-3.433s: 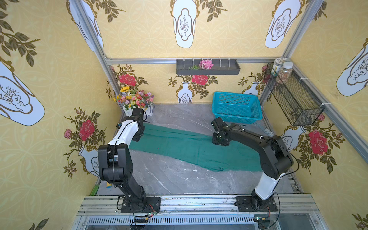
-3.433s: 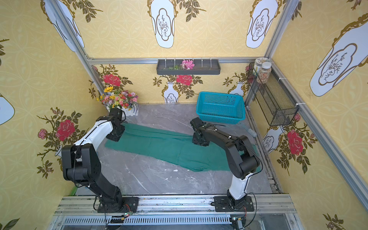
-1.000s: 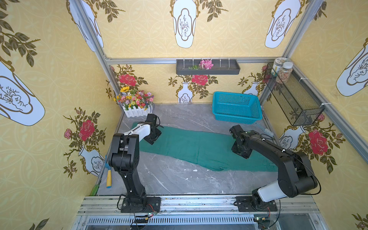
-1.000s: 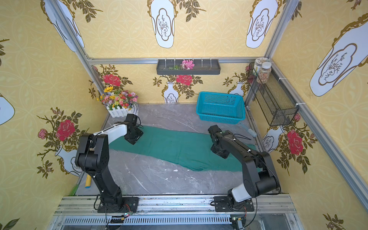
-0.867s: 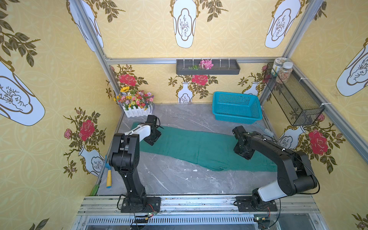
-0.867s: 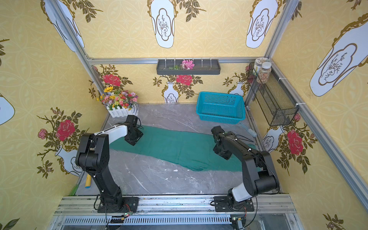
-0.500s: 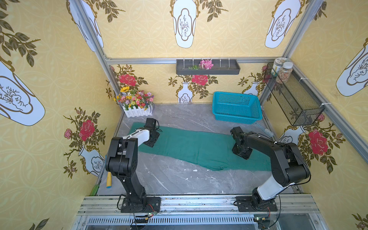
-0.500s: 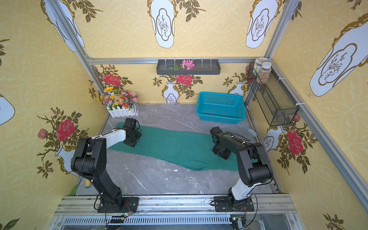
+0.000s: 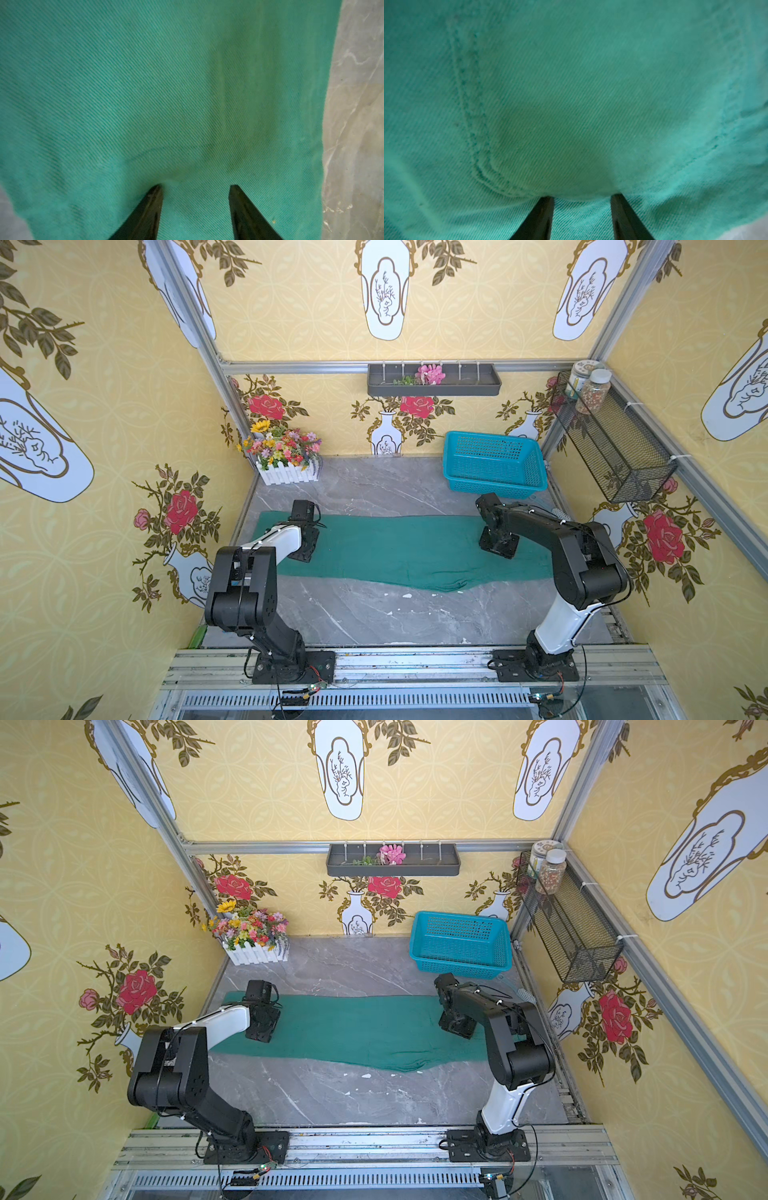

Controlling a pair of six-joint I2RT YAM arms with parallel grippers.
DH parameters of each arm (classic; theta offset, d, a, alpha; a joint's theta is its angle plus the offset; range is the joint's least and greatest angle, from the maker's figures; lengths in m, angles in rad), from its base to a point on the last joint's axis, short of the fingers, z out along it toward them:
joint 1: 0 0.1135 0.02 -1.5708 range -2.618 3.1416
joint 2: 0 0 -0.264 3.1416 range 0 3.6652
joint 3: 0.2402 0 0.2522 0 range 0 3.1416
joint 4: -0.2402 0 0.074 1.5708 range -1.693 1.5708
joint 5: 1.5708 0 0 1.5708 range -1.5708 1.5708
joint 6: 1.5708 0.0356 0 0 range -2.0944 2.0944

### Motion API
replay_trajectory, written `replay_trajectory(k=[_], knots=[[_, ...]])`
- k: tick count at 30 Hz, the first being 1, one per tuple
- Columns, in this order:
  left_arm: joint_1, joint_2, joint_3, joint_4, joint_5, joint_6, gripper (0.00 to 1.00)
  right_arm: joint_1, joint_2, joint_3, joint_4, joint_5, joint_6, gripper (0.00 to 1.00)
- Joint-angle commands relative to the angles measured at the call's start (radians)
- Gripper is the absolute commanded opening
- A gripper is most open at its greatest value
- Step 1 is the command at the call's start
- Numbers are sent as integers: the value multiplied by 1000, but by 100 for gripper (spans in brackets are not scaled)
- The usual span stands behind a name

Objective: Roll up the long pants
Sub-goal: Fold the long pant at the center of the board.

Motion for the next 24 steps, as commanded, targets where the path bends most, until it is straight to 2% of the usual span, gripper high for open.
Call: replay_trajectory(k=[1,4,7,9,12,16,24], knots=[[3,5,8,-195,-16,54,59,41,-94,31,14,-16,-38,54],[-9,-15,38,-186,-17,84,59,82,-175,13,-58,-31,-8,53],[-21,-16,55,-182,-13,86,60,131,-175,-37,-24,-186,-7,50],[-30,-5,64,-180,-3,81,60,198,-146,-21,-25,-230,4,48],[-45,7,81,-184,4,80,60,300,-131,-11,-24,-244,44,46],[-55,5,100,-189,10,86,60,381,-132,-38,-49,-216,103,44],[-57,-40,97,-194,11,90,60,405,-136,-151,-28,-200,174,42]])
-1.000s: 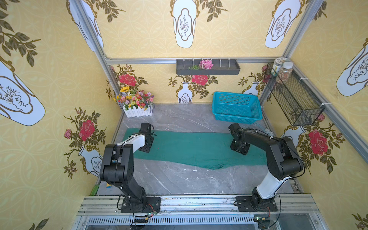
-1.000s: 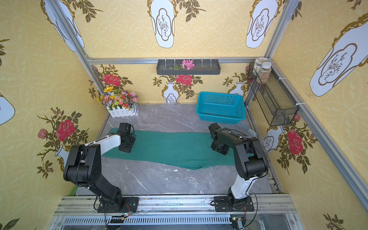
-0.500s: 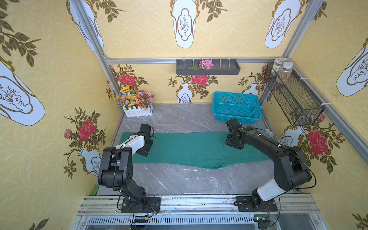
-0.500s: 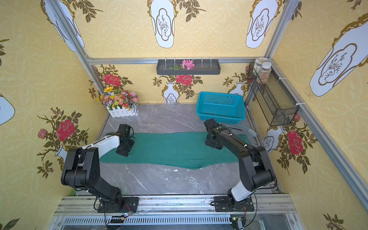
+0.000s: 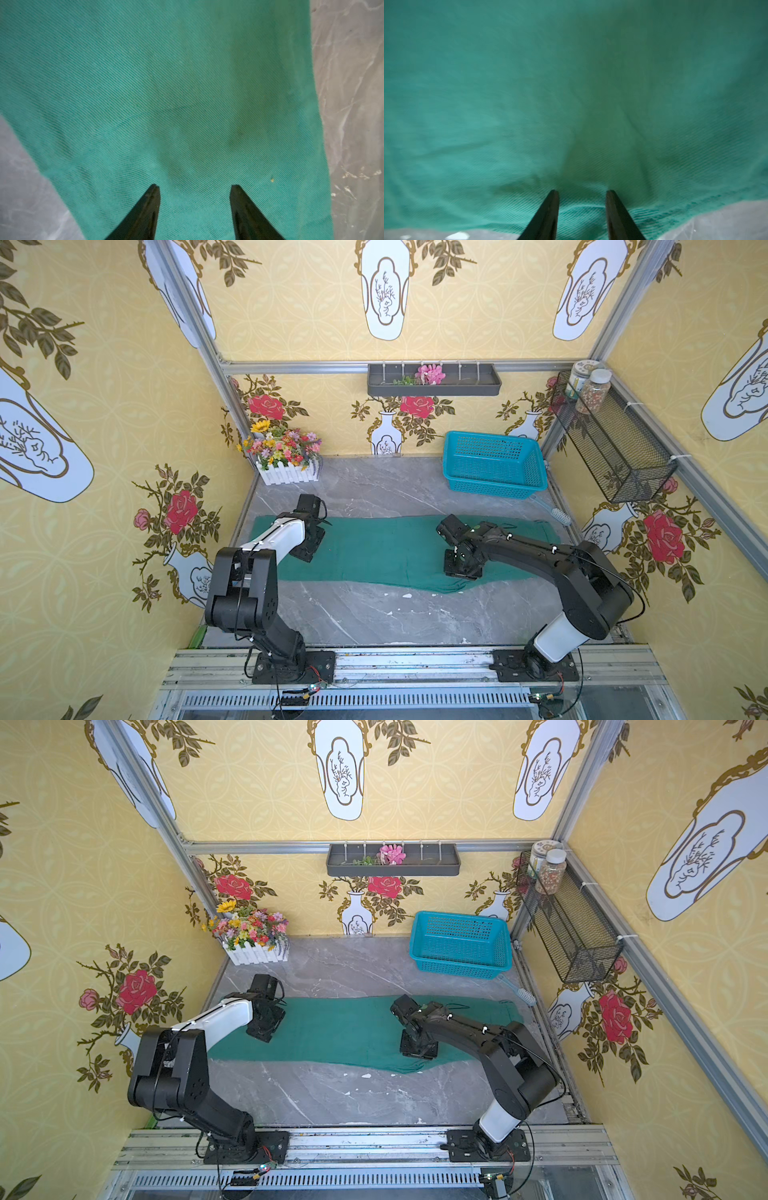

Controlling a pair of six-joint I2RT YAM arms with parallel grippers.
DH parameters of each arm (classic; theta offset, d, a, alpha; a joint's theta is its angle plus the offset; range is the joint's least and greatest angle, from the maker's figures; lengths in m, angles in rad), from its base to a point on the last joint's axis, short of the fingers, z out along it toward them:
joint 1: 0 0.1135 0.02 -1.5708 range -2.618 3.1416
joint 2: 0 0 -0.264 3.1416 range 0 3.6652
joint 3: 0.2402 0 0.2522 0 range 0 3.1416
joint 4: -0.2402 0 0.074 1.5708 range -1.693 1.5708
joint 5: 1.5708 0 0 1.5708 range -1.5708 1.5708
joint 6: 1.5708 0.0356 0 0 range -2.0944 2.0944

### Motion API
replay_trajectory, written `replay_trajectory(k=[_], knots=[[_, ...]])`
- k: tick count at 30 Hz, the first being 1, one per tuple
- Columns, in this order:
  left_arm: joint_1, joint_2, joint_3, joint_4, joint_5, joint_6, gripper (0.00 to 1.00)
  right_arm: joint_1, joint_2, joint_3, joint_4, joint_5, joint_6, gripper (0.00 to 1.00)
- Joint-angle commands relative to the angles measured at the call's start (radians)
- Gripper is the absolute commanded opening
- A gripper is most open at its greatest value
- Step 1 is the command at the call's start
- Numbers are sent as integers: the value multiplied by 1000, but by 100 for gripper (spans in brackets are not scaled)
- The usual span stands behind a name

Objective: Roll up the long pants
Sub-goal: Fold the long pant at the center of the board.

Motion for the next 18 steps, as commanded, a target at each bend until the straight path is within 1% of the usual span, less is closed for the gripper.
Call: replay_trajectory(k=[1,5,8,11,13,15,17,18], knots=[[0,-13,-4,-13,7,11,60,1,8,-42,0,28,60,41],[0,-36,-23,-15,16,-2,60,1,29,-77,-35,99,110,43],[1,-61,-33,-15,18,-9,60,4,6,-76,-44,114,107,48],[0,-91,-32,-15,26,-14,60,14,-36,-21,-52,134,84,53],[0,-109,-24,-17,33,-14,60,33,-88,42,-62,193,72,57],[0,-126,-18,-14,37,-14,60,30,-125,95,-82,272,76,62],[0,-134,-19,-10,39,-12,60,-2,-124,123,-124,381,108,67],[0,-134,-23,-11,38,-15,60,-35,-108,128,-152,422,136,67]])
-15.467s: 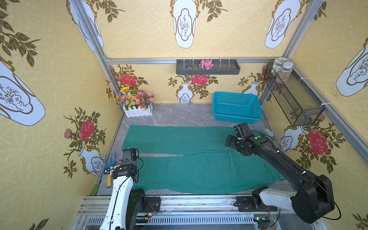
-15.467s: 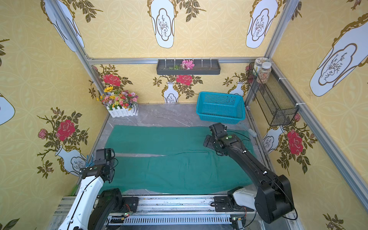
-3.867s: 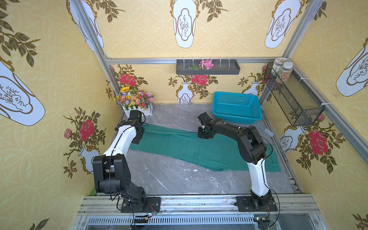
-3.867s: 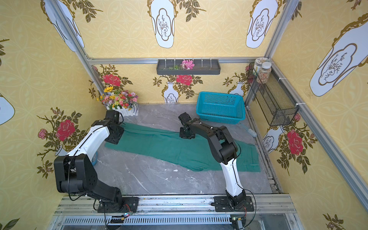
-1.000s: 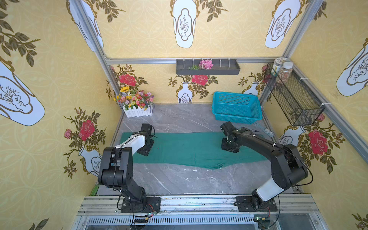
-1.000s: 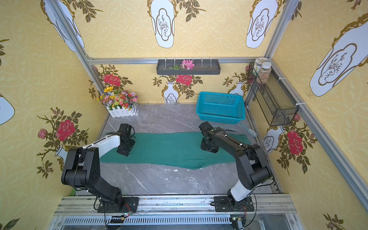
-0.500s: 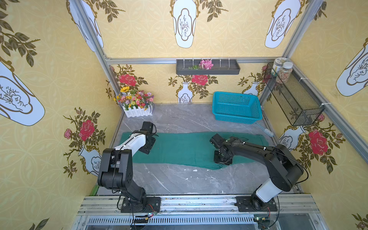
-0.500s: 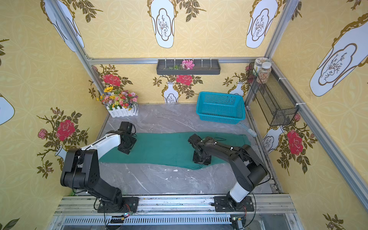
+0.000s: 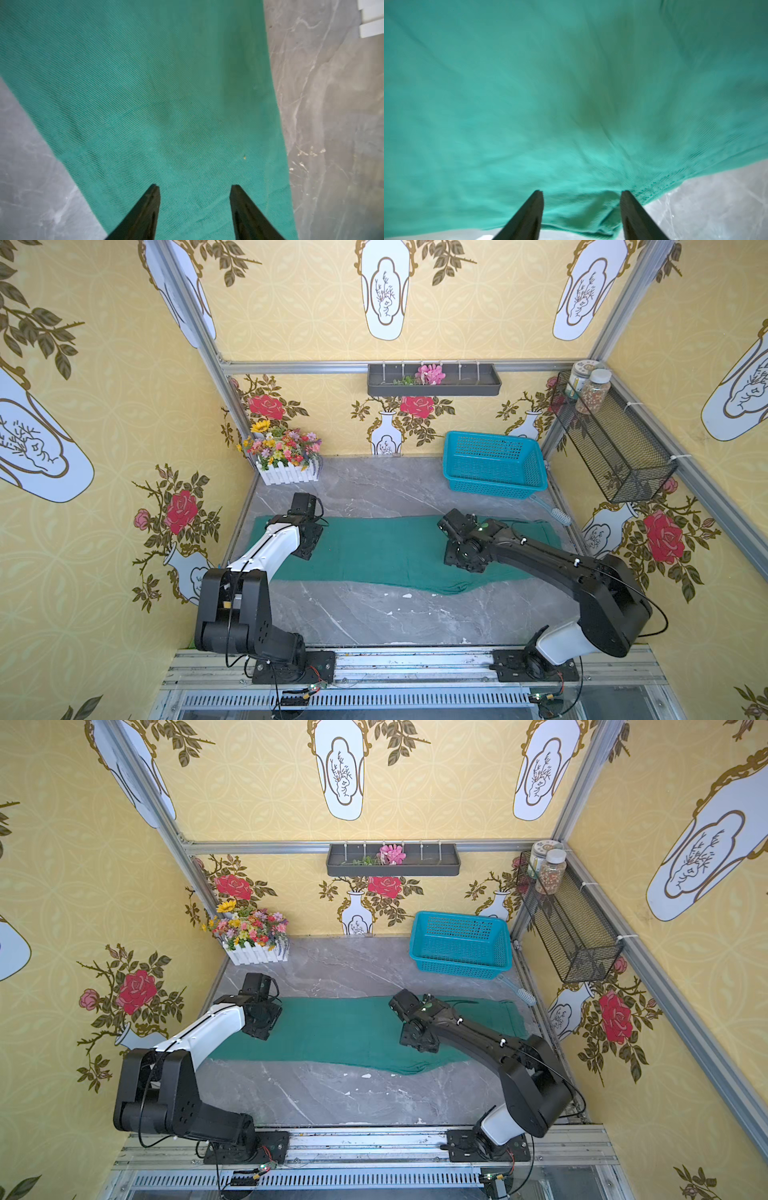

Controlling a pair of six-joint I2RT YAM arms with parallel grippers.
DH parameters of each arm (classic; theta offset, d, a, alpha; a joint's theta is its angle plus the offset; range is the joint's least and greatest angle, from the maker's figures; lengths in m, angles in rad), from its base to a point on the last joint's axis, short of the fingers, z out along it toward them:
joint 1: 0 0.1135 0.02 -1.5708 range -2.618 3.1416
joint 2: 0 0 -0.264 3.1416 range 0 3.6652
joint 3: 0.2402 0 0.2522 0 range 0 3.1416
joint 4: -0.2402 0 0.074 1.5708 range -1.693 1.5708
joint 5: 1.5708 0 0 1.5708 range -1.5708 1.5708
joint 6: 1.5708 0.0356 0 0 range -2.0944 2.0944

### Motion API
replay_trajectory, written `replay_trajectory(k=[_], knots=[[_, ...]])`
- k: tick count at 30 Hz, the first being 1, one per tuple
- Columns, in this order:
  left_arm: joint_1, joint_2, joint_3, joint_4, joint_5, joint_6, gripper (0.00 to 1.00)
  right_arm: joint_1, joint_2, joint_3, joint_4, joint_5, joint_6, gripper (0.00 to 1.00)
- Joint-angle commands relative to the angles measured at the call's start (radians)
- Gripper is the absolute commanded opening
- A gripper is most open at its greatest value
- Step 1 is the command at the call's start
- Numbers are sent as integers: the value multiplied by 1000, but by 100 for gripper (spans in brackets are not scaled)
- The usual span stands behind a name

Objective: Roll up the long pants
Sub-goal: Fold the long pant at the center of the board.

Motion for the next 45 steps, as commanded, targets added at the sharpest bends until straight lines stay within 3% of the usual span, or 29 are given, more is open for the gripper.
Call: replay_trajectory(k=[1,5,12,22,27,33,38,45], knots=[[0,-2,-5,-10,10,-7,60,-83,37,18,-125,222,74,66],[0,-17,-22,-17,1,-24,60,-227,88,-6,-133,219,84,59],[21,-54,-9,-80,-76,-13,60,-411,135,-90,-7,118,-12,55],[219,-101,-58,-80,-75,87,66,-542,155,-165,43,90,-83,54],[325,-103,-90,-59,-59,118,72,-537,122,-141,53,53,-114,55],[432,-80,-126,-9,-10,145,74,-384,-38,-92,96,80,-121,67],[522,-68,-145,27,39,189,75,-314,-37,-69,75,81,-105,70],[622,-23,-145,58,81,248,75,-308,-41,-111,78,66,-90,69]])
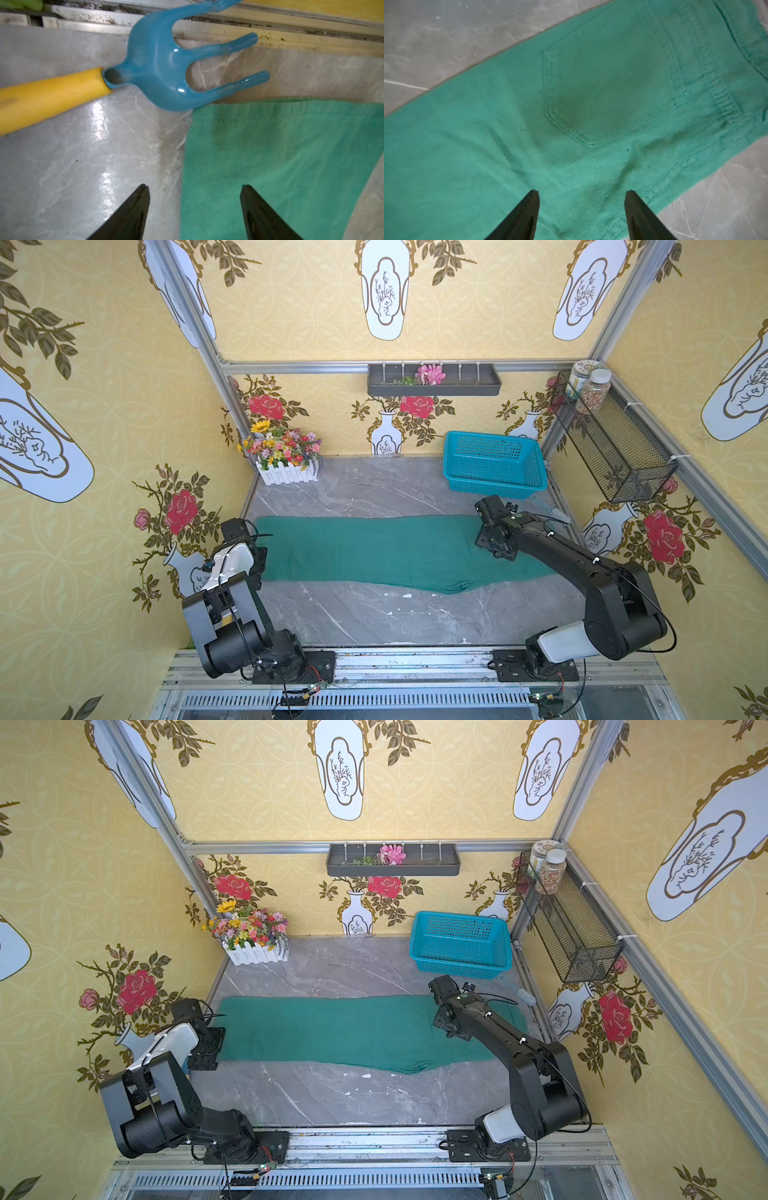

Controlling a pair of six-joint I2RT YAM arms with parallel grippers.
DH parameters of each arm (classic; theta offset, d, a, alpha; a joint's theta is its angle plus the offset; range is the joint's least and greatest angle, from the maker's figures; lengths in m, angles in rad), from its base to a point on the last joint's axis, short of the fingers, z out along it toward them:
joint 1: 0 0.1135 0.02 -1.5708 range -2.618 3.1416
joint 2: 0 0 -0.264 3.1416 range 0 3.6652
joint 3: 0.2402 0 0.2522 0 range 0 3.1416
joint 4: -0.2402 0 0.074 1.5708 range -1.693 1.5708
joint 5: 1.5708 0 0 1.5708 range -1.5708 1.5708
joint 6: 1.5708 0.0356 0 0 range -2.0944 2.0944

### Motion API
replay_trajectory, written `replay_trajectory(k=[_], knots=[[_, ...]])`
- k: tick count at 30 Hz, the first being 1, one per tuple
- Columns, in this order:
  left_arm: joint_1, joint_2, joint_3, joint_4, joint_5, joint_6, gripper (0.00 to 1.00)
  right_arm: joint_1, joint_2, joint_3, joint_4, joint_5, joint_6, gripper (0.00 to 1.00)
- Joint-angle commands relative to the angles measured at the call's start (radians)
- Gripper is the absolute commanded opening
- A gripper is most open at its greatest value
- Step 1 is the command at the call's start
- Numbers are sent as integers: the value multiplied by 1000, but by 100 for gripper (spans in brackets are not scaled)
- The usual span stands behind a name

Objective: Roll up the long pants
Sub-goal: Fold the long pant at the center of the board.

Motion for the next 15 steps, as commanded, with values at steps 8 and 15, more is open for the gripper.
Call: replay_trajectory(k=[8,15], knots=[[117,118,14,98,126,119,85,0,-21,5,-39,23,5,70],[120,156,11,169,175,161,82,0,-44,-18,-53,32,19,70]])
